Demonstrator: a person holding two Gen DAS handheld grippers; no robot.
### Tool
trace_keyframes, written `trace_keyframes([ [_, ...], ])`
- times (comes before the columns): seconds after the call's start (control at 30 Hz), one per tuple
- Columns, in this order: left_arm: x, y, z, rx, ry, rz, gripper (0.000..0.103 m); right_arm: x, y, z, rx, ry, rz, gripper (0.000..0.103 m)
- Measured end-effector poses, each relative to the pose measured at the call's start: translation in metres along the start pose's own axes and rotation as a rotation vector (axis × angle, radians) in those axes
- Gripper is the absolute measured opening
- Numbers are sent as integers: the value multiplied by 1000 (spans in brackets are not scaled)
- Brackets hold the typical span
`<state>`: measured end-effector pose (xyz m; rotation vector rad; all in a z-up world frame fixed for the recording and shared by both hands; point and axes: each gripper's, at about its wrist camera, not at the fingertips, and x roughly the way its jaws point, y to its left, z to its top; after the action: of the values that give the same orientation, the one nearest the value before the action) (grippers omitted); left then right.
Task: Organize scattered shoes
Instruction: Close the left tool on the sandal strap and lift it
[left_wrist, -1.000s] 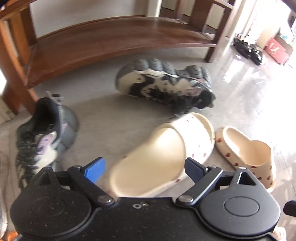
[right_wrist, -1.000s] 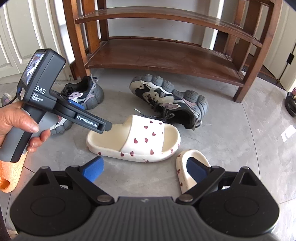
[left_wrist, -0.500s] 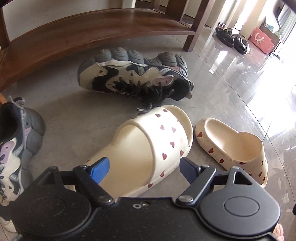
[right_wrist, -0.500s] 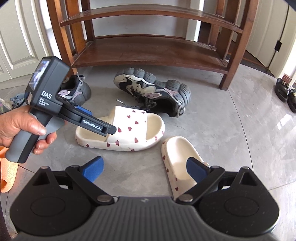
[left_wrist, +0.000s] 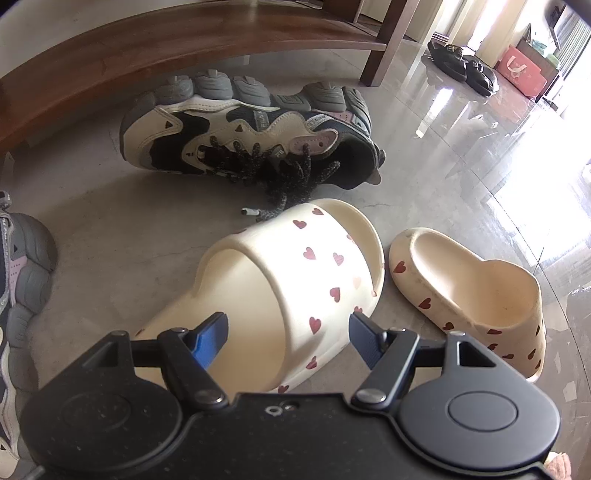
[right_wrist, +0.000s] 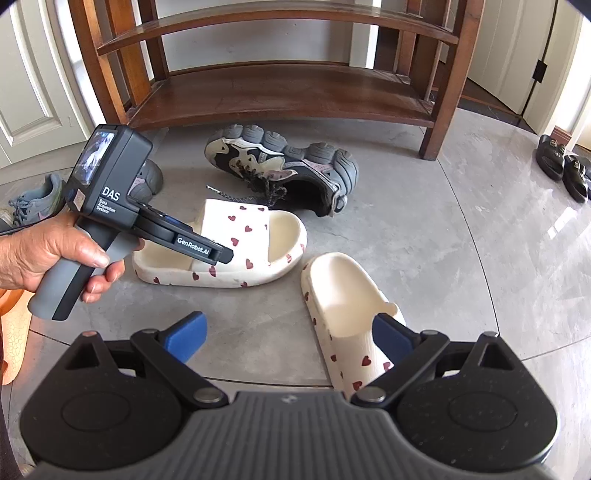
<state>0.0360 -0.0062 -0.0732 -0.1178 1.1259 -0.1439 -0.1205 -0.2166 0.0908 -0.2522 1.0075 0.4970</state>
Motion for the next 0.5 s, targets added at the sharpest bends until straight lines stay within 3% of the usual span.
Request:
trace_keyframes([
  [0.5, 18, -15, 6, 35, 2, -44, 50, -3, -12, -5, 26, 4, -3, 97],
])
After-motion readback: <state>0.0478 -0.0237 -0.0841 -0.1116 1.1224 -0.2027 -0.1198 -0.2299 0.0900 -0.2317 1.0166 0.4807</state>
